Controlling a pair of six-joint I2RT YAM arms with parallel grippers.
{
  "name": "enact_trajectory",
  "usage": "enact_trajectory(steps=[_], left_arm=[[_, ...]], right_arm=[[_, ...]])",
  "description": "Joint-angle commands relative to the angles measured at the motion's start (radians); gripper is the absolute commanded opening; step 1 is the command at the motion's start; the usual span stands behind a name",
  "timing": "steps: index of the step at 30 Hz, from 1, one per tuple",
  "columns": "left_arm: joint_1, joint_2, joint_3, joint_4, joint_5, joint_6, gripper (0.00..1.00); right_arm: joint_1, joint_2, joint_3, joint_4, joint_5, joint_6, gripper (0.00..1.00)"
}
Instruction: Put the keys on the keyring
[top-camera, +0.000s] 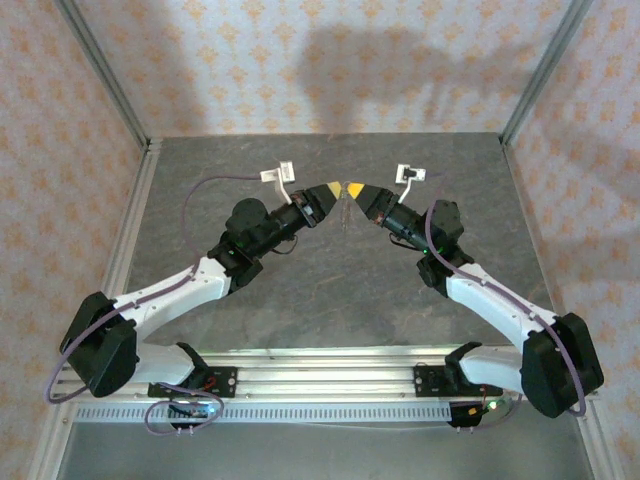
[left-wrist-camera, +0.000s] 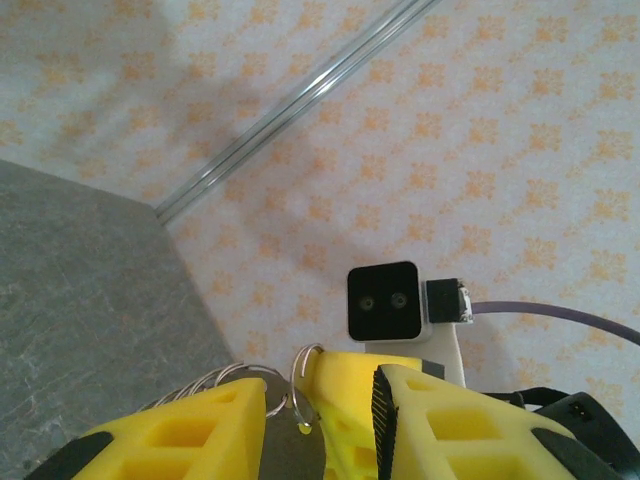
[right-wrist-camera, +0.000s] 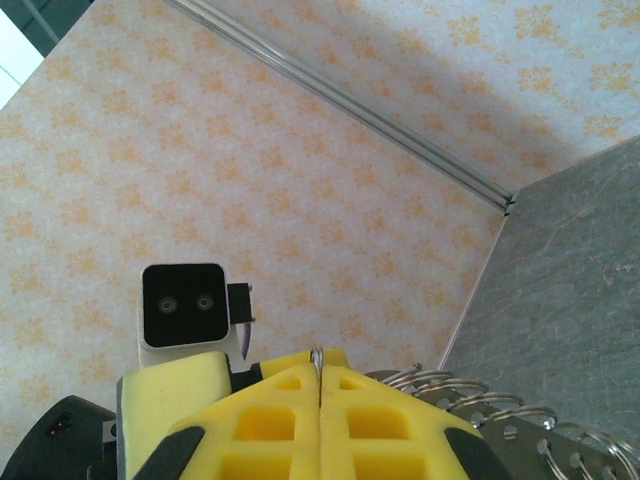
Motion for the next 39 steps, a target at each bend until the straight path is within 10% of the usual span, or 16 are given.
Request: enact_trajectory(steps=[1, 39], left_arm=[[-0.012, 0.005, 0.040, 0.039, 0.019, 0.009, 0.35], [-0.029, -0.020, 0.016, 0.023, -0.036, 0.042, 0.34]], right_arm=[[0.005, -0.014, -0.007, 0.060, 0.000, -0.006, 0.00], [0.005, -0.038, -0.012, 0.017, 0.005, -0.026, 0.00]])
